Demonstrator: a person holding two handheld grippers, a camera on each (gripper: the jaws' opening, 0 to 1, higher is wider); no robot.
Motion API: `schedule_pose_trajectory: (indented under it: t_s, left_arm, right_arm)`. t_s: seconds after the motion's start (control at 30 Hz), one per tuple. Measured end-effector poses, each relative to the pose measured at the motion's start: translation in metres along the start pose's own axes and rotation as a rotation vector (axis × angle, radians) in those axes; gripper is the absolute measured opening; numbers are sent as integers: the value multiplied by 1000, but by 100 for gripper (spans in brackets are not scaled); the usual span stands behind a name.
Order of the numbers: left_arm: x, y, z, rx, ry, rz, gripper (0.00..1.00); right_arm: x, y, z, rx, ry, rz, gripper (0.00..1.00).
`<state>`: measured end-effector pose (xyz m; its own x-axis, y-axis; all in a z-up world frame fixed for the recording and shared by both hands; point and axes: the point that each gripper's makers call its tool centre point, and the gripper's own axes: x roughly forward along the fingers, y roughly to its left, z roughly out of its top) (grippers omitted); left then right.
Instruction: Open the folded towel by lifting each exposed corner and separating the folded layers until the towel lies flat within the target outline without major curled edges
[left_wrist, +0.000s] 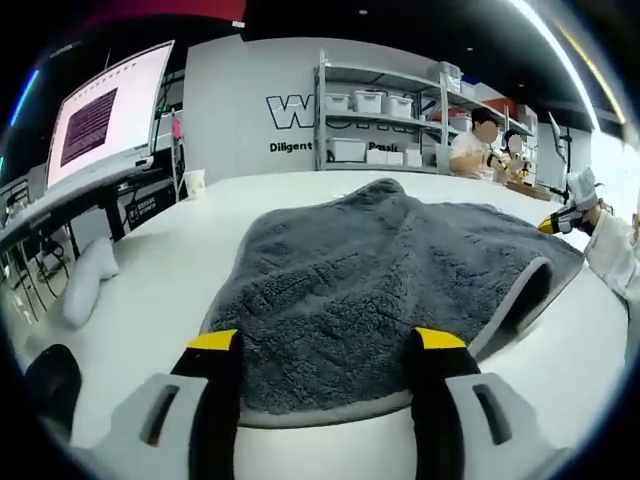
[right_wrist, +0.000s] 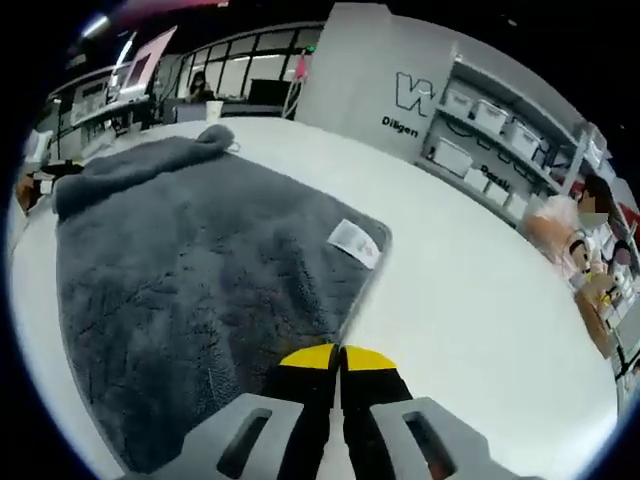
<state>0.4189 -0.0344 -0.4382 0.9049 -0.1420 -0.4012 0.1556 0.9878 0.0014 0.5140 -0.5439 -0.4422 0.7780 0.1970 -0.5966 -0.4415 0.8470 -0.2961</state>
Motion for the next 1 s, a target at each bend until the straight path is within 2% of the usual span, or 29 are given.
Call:
schedule_pose_trajectory:
  t_s: [0.43,1.0]
  left_arm:
    - [0,1,0,-2,3,-1,67]
    - [1,1,-1,1,8,-6,67]
  right_arm:
    - [0,-8,-4,-68,38,-50,0]
    - [-2,-19,-10,-80,57,-81,0]
